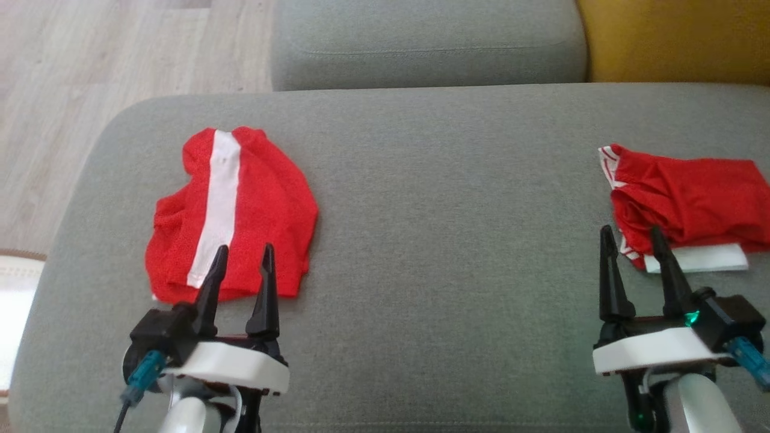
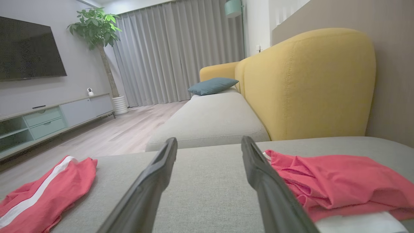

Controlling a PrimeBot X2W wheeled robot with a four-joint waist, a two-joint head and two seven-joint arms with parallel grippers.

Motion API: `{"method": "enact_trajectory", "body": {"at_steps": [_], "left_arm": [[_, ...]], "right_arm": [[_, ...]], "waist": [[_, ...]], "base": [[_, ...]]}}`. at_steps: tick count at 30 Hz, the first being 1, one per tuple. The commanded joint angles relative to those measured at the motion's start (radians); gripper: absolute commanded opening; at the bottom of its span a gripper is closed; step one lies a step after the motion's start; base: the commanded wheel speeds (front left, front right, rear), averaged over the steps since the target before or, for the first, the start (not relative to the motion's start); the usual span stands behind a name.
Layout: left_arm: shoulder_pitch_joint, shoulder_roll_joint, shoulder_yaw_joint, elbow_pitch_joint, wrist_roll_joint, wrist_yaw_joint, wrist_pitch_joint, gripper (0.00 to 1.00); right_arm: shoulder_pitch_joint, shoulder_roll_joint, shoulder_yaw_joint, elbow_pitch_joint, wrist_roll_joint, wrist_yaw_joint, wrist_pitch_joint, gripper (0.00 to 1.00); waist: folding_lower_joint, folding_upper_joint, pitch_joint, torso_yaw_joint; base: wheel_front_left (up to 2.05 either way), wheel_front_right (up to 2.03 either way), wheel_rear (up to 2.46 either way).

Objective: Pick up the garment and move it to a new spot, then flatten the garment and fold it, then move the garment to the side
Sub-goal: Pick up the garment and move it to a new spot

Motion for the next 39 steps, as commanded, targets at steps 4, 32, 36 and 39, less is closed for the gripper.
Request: {"method": "enact_trajectory", "body": {"at_steps": [4, 32, 36, 39], "left_arm": [[-0.042, 0.003, 0.035, -0.022, 0.008, 0.001, -0.012, 1.00], [-0.032, 0.003, 0.079, -0.018, 0.045, -0.011, -0.012, 1.00], [-0.047, 0.003, 0.093, -0.027, 0.044, -0.008, -0.012, 1.00], [-0.068, 0.003, 0.102, -0.006, 0.054, -0.017, -0.012, 1.00]], "right_arm": [[-0.026, -0.002, 0.056, -0.028, 0.002, 0.007, -0.011, 1.00], [-0.049, -0.002, 0.154, 0.027, 0.036, 0.007, -0.011, 1.00], [-0.061, -0.002, 0.146, 0.022, 0.028, 0.007, -0.011, 1.00], [-0.076, -0.002, 0.127, 0.017, 0.013, 0.007, -0.011, 1.00]], "waist": [[0.0000, -0.0001, 0.003, 0.048], [0.0000, -0.0001, 0.017, 0.347], [0.0000, -0.0001, 0.042, 0.333], [0.0000, -0.0001, 0.073, 0.315]], "base": [[0.00, 0.00, 0.00], [0.00, 0.00, 0.00], [0.00, 0.00, 0.00], [0.00, 0.00, 0.00]]}}
